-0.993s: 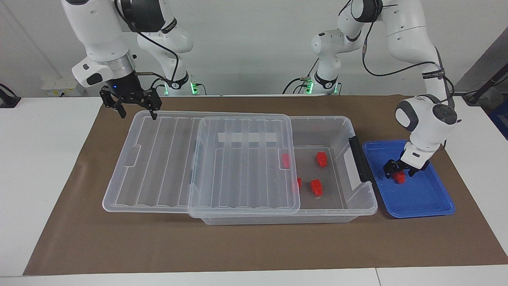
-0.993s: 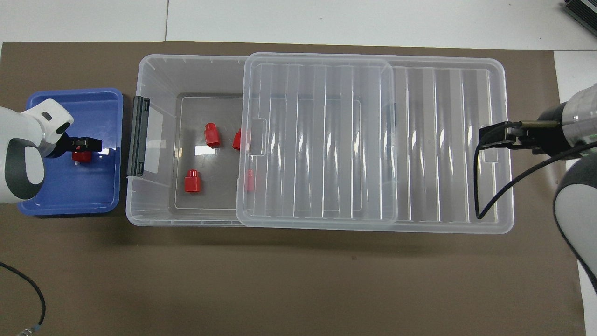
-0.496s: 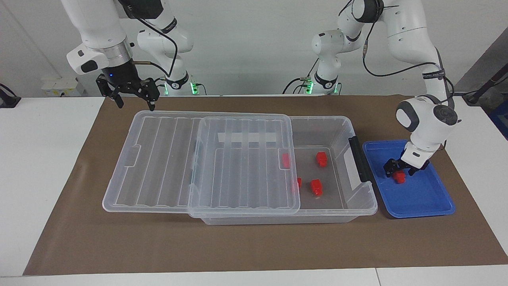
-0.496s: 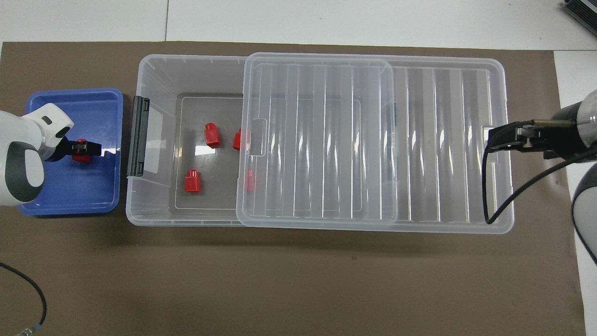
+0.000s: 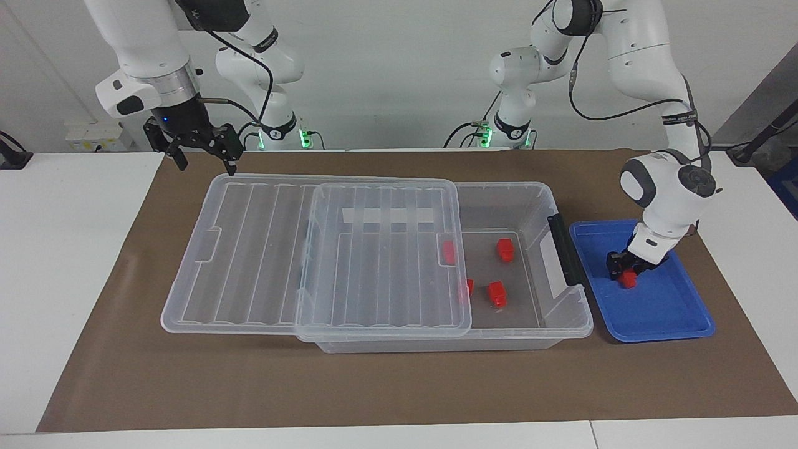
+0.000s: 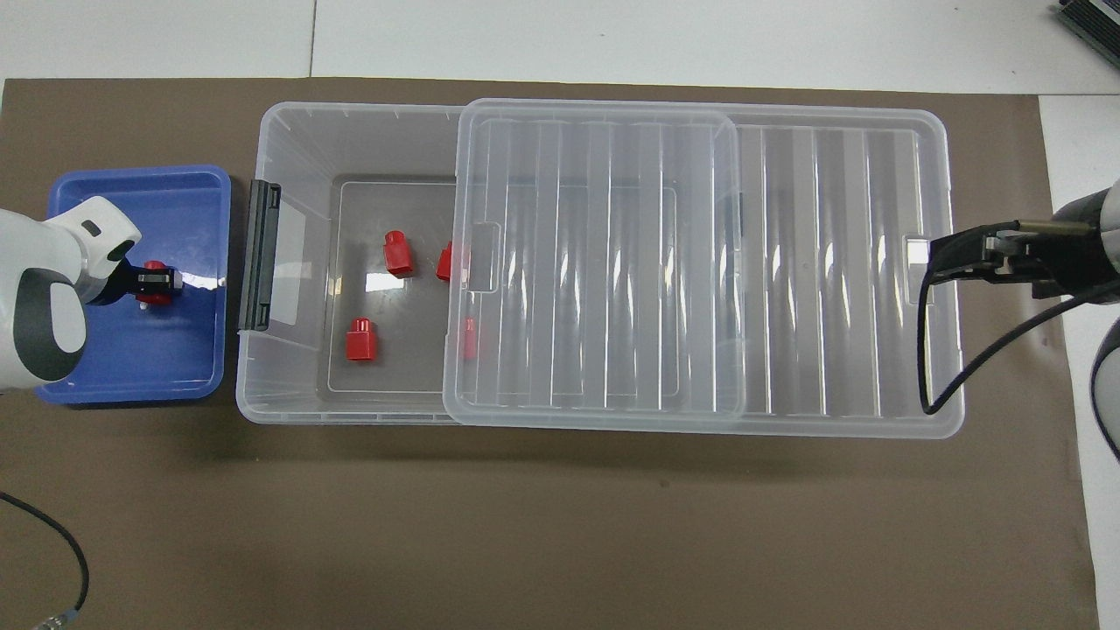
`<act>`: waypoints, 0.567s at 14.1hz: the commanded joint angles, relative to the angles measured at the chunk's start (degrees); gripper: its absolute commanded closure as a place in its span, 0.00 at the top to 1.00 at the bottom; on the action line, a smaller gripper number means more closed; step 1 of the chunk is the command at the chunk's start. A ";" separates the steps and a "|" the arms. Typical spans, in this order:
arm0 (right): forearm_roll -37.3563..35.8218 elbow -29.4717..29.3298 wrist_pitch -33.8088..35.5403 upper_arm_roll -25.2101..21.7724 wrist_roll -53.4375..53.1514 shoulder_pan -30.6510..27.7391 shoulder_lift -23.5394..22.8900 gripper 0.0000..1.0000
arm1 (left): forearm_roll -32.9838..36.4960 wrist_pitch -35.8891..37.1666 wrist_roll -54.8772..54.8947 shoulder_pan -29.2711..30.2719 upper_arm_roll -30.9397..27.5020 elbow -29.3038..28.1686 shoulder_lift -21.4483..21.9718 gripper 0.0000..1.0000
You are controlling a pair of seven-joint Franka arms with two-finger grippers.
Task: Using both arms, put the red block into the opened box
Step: 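Lift the red block with the left gripper toward the open box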
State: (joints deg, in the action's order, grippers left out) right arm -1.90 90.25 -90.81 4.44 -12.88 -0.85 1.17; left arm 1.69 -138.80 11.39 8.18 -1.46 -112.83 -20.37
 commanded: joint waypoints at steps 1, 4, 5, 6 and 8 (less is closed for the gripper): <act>-0.30 -0.60 1.69 -1.97 -0.04 1.64 -0.03 1.00 | -0.38 2.81 1.00 0.35 -0.03 1.11 -0.02 0.12; -0.30 -0.60 2.83 -2.15 -0.04 1.73 -0.11 1.00 | -0.72 13.77 0.66 -0.53 0.06 7.86 0.07 0.04; -0.30 -0.60 3.01 -2.15 -0.04 1.64 -0.11 1.00 | -1.07 19.21 0.39 -0.79 0.41 11.80 0.07 0.04; -0.12 -0.51 3.27 -2.06 -0.04 1.29 -0.03 1.00 | -3.08 24.92 -0.13 -0.80 0.58 16.28 0.16 0.04; -0.03 -0.33 3.36 -2.06 0.05 1.29 0.06 1.00 | -7.48 35.39 -3.19 -0.80 0.76 23.33 0.86 0.04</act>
State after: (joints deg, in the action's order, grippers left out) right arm -1.90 90.23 -88.36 2.79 -12.88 0.21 1.17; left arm -2.77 -112.21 10.45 7.76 -0.52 -96.17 -19.72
